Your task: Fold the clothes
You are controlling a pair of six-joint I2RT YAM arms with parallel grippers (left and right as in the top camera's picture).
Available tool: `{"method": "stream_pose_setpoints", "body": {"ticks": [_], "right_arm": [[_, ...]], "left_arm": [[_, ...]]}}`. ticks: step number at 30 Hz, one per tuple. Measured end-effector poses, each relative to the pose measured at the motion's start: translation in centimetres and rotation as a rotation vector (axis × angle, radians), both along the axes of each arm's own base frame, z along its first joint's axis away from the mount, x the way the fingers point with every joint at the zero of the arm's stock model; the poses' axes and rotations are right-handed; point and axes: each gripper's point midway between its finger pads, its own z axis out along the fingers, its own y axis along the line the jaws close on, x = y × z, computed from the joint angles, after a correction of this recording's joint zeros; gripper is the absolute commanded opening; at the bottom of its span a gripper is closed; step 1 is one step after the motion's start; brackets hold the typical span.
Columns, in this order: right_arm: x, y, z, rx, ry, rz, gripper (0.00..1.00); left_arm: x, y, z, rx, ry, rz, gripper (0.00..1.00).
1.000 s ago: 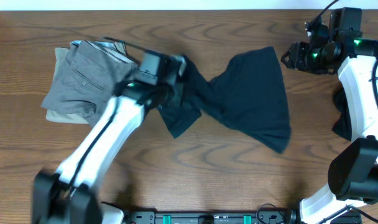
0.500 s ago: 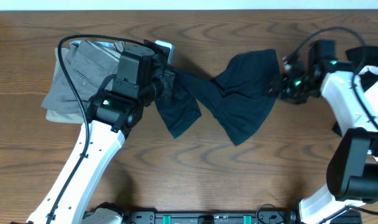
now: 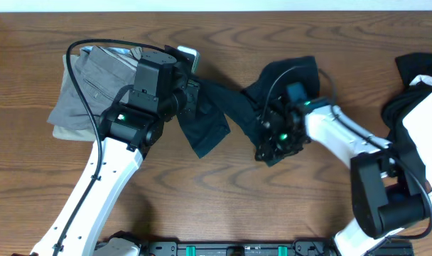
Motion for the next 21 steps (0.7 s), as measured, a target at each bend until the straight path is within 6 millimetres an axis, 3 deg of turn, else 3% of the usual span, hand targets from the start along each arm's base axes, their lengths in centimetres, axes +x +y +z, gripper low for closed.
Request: {"method": "stream_pose_setpoints", "body": {"ticks": [3,5,6,7,11,18,21], "right_arm": [[0.3,-0.1,-0.6,-0.072,-0.046,-0.003,0.54],[0.6,-0.3,-0.8,-0.107,-0.076,-0.012,0.46],[0.7,-0.4,-0.9,-0.123,-0.087,-0.019,0.40],[0.8,-0.6,-1.0,-0.138,-0.097,-0.027,0.26],[1.2,-1.6,-1.4,-0.193,-0.127,-0.061,0.03],[1.8,-3.5,-1.2,-0.288,-0.151,-0.177,0.01],[2.9,-4.7,0.1,-0.299,-0.193,-0.243,0.01]], "left_arm": [[0.0,0.0,0.0,0.000,0.000,0.000,0.06],[0.0,0.0,0.0,0.000,0.000,0.000,0.06],[0.0,0.0,0.0,0.000,0.000,0.000,0.06],[0.0,0.0,0.0,0.000,0.000,0.000,0.06],[0.0,0.0,0.0,0.000,0.000,0.000,0.06],[0.0,0.0,0.0,0.002,-0.001,-0.002,0.06],[0.0,0.0,0.0,0.002,-0.001,-0.002,0.06]]}}
